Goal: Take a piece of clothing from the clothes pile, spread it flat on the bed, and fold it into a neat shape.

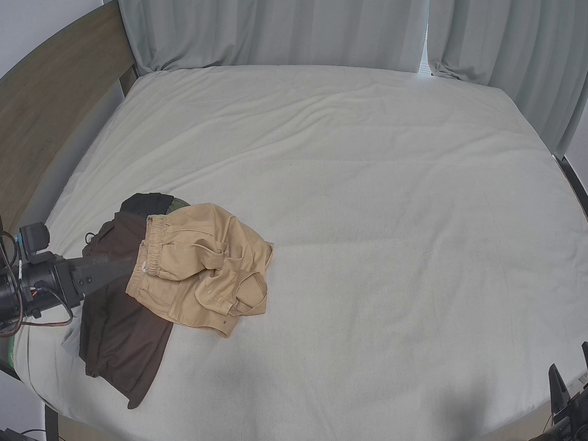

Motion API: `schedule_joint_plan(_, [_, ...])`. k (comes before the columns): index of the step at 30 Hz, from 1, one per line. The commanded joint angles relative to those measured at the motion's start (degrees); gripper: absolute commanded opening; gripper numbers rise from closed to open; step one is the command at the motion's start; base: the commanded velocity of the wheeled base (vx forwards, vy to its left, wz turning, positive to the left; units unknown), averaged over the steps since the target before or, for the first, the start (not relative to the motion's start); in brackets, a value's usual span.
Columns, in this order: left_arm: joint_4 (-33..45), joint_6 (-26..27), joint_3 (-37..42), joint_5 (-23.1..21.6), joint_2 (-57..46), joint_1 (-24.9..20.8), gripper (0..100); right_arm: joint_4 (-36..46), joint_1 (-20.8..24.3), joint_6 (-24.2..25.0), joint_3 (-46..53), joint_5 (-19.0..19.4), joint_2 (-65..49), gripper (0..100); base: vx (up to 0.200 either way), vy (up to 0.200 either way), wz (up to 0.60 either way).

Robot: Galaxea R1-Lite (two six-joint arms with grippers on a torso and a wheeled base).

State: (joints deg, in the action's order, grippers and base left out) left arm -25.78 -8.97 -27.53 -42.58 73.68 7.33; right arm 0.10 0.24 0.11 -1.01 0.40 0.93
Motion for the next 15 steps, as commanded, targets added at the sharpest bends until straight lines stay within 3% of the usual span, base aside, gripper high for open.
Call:
schedule_joint_plan(1, [-0.4,-0.1,-2.0,-0.2,3.8,0.8,100,0.0,0.1,0.2,1.0,0.0,-0.8,100,0.000,0.000,0.00])
schedule_joint_plan(15, [-7.3,0.4,-3.8,-3.3,17.4,4.6,100,0.0,0.1,0.2,1.0,0.0,-0.8,100,0.000,0.000,0.00])
